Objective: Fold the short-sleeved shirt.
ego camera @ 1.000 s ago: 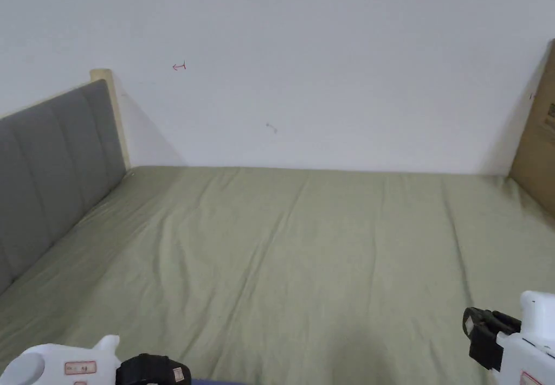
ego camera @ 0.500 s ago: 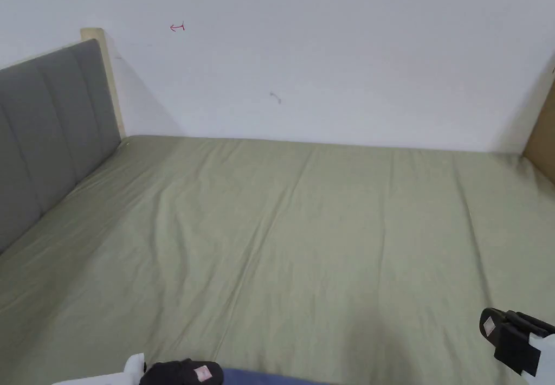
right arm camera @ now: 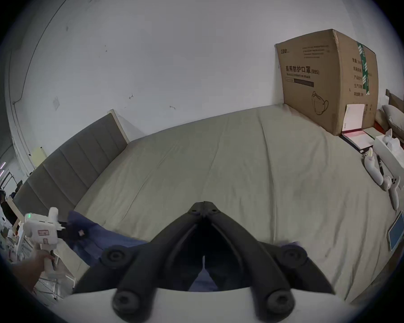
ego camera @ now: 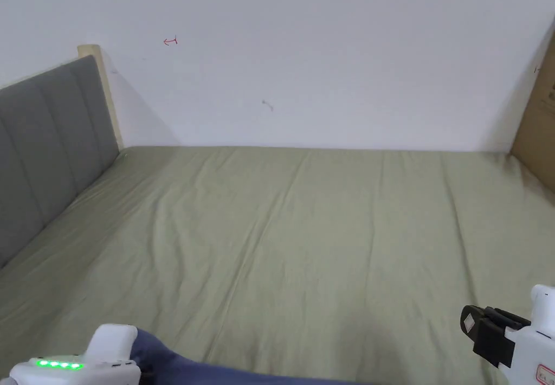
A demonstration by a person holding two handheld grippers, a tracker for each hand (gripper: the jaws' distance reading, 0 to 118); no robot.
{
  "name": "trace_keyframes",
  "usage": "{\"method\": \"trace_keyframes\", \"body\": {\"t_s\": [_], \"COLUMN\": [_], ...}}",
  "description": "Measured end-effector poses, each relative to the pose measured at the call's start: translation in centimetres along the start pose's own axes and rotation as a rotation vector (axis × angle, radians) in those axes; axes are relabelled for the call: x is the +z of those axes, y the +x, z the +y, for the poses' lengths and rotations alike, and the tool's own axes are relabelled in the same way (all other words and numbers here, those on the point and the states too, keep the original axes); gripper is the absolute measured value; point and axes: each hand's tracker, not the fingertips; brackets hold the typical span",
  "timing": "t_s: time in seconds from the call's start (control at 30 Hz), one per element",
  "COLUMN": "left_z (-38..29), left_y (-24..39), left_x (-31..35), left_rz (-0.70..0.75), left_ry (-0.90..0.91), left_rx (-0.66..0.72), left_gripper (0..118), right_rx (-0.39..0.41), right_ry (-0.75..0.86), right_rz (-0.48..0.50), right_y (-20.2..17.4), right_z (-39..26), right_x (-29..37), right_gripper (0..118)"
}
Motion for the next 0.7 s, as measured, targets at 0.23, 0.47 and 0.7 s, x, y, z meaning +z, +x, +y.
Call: {"method": "trace_keyframes", "body": {"t_s": [0.23,0.47,0.7], "left_z": [3.4,3.8,3.8], "left_y": [6.8,20.5,18.5], "left_x": [3.8,-1.4,-0.3], "left_rz": [-0.343,-0.694,-0.633], "left_ry": [-0.009,-0.329,-0.216], "left_rx": [0.075,0.094,0.114], "left_gripper": [8,98,95], "right_rx": [-0.053,-0.085,-0.103], "right_ry": [0.032,0.045,0.05], "right_rz": [0.017,0.016,-0.007], "right_y": [1.0,2.0,3.5], "right_z": [0.0,-0.3,-0.6], "right_x": [2.0,4.0,5.1], "right_gripper": [0,0,0]}}
